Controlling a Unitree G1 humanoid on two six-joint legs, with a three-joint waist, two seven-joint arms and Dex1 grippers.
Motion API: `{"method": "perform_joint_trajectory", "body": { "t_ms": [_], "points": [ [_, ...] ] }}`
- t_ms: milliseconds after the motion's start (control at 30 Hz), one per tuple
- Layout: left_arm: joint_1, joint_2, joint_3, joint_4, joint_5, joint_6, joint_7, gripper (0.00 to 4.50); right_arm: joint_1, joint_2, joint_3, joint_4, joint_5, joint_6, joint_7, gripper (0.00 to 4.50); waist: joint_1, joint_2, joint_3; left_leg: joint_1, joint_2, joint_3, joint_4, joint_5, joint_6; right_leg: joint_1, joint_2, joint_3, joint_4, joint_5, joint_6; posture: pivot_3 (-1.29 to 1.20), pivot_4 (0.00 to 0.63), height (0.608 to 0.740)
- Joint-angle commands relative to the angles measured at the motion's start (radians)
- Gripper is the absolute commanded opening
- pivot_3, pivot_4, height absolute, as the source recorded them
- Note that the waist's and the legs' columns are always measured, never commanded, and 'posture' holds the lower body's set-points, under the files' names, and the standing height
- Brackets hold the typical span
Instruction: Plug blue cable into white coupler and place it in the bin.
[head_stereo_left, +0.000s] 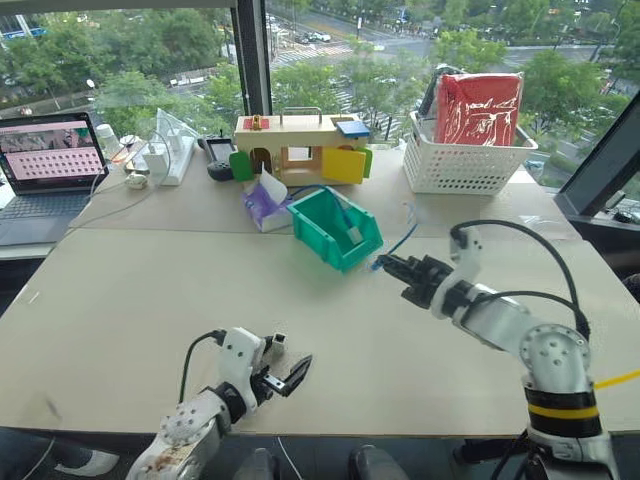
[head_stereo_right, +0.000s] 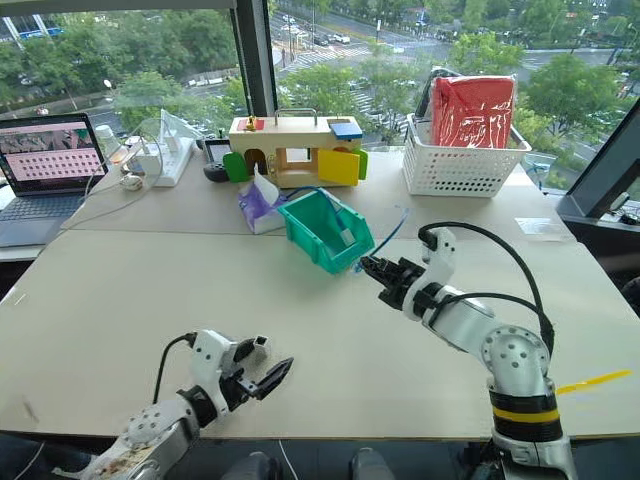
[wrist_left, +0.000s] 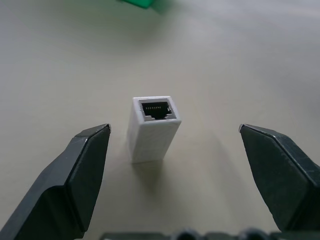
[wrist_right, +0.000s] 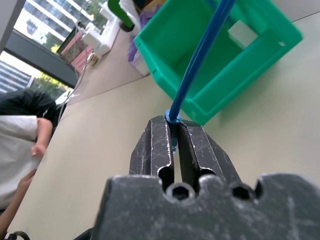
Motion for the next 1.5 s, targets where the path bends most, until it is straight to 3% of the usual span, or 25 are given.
{"method": "perform_joint_trajectory", "body": {
  "t_ms": [33,133,167,200,467,600,733,933,1100,1233,1500],
  "points": [
    [-0.054,-0.015,-0.043,0.051,0.034,0.024,0.047,4.45,0.024,0.0,-0.05,-0.096,0.043,-0.019,-0.055,0.0,-0.001,0.0,0.0,0.0,0.0,0.0,0.0,0.0,0.0,0.0,0.0,0.0,0.001,0.0,0.0,0.0,0.15,0.732],
    [-0.084,-0.011,-0.085,0.068,0.087,0.038,0.092,4.45,0.05,-0.006,-0.073,-0.132,0.058,-0.03,-0.09,0.0,-0.002,0.0,0.0,0.001,0.0,-0.001,0.0,0.0,0.0,0.001,0.0,0.0,0.001,0.0,0.0,0.0,0.15,0.732],
    [-0.085,-0.001,-0.095,0.069,0.101,0.045,0.098,3.92,0.058,-0.008,-0.082,-0.14,0.061,-0.033,-0.097,0.0,-0.003,0.001,0.0,0.001,0.0,-0.001,0.0,0.0,0.0,0.001,0.0,0.0,0.001,0.0,0.0,0.0,0.15,0.732],
    [-0.084,0.008,-0.098,0.067,0.112,0.046,0.105,3.78,0.065,-0.009,-0.089,-0.147,0.063,-0.037,-0.104,0.0,-0.003,0.001,0.0,0.001,0.0,-0.001,0.0,0.0,0.0,0.001,0.0,0.0,0.001,0.0,0.0,0.0,0.15,0.732],
    [-0.09,0.079,-0.105,0.078,0.162,0.028,0.092,0.73,0.084,0.005,-0.087,-0.166,0.062,-0.057,-0.119,0.0,-0.008,0.001,-0.001,0.001,0.0,-0.001,0.0,0.0,0.0,0.001,0.0,0.0,0.001,-0.001,-0.001,0.0,0.15,0.732],
    [-0.162,0.049,-0.113,0.133,0.114,-0.001,0.036,0.71,0.077,0.019,-0.08,-0.163,0.042,-0.071,-0.114,0.0,-0.006,0.001,-0.001,0.001,0.0,-0.001,0.0,0.0,0.0,0.001,0.0,0.0,0.0,-0.001,-0.002,0.0,0.15,0.732],
    [-0.37,-0.001,-0.199,0.293,0.107,-0.114,-0.115,0.71,0.076,0.032,-0.085,-0.187,0.004,-0.097,-0.109,0.0,0.015,0.001,-0.001,-0.001,-0.002,-0.001,0.0,0.002,0.003,0.001,0.0,0.0,-0.001,-0.003,-0.003,0.0,0.15,0.732],
    [-0.598,0.088,-0.375,0.506,0.172,-0.143,-0.387,0.71,0.154,0.076,-0.046,-0.29,-0.093,-0.132,-0.13,0.0,0.01,0.002,-0.002,-0.002,-0.004,-0.002,-0.001,0.002,0.004,0.001,0.0,0.002,-0.002,-0.001,0.001,0.0,0.15,0.732],
    [-0.729,0.084,-0.432,0.604,0.24,-0.135,-0.432,0.71,0.295,0.136,0.077,-0.395,-0.246,-0.13,-0.156,0.0,0.012,0.002,-0.002,-0.003,-0.004,-0.005,-0.003,0.001,0.005,0.0,0.001,0.001,-0.001,-0.002,0.001,0.0,0.15,0.732],
    [-0.804,0.049,-0.456,0.631,0.257,-0.031,-0.44,0.71,0.337,0.193,0.151,-0.416,-0.331,-0.142,-0.172,0.0,0.015,0.002,-0.002,-0.004,-0.006,-0.005,-0.001,0.001,0.005,0.001,0.0,0.002,-0.001,-0.003,0.002,0.0,0.15,0.732],
    [-0.87,-0.003,-0.455,0.659,0.239,0.17,-0.439,0.71,0.354,0.231,0.148,-0.423,-0.337,-0.137,-0.152,0.0,0.018,0.002,-0.002,-0.004,-0.008,-0.007,0.0,0.002,0.007,0.003,-0.001,0.003,-0.002,-0.003,0.001,0.0,0.15,0.732]
  ]
}}
